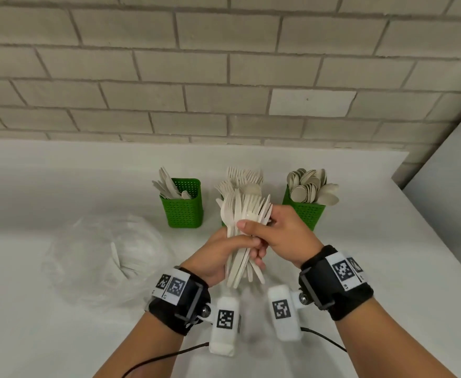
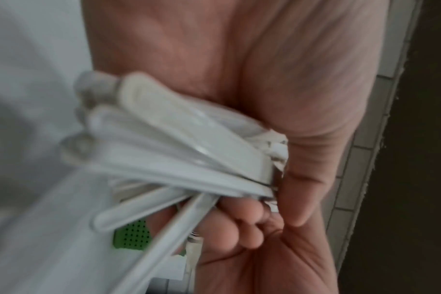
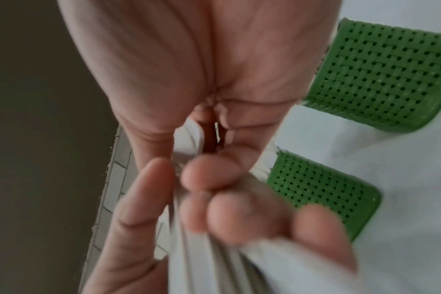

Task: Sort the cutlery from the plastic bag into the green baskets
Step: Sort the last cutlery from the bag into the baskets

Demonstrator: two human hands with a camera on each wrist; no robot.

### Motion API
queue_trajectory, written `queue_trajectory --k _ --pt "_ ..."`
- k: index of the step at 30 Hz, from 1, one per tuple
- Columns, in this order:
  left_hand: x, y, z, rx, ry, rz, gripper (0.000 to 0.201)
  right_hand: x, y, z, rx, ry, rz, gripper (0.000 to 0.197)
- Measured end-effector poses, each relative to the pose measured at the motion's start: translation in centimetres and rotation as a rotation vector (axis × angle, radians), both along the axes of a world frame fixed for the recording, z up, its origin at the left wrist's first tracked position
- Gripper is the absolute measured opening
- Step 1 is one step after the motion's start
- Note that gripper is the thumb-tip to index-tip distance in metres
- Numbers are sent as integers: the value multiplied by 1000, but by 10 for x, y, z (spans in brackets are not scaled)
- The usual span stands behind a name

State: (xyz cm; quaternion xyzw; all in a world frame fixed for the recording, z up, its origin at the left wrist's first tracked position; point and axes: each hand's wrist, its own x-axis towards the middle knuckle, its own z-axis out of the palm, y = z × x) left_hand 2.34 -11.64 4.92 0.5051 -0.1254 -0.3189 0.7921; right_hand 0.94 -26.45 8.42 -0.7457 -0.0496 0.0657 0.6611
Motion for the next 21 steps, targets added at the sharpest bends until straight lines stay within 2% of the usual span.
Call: queue_trajectory --k 2,5,8,10,12,14,17,18,19,21 --pt "-3 -3 -3 -9 38 27 9 1 -4 -3 37 3 -22 18" --pt "-3 -6 -8 -20 60 117 11 4 -6 -8 92 -10 -155 15" --pt "4 -1 -11 -12 69 173 19 11 -3 -15 87 -31 -256 20" --pt "8 3 -12 0 80 227 17 15 -1 -15 74 -52 -305 15" --pt "10 6 -11 45 53 286 12 18 3 -13 17 -89 -353 16" --pt "15 10 -12 128 -28 312 19 20 9 -9 1 -155 -457 20" --pt "23 13 -15 229 -107 349 17 21 21 3 226 -191 -597 24" --pt "25 14 -16 256 -125 375 14 21 25 6 236 -219 -631 25" --pt "27 16 -17 288 -158 394 13 21 27 10 189 -255 -636 25" --pt "30 18 -16 311 -218 398 11 21 36 12 -42 -320 -551 19"
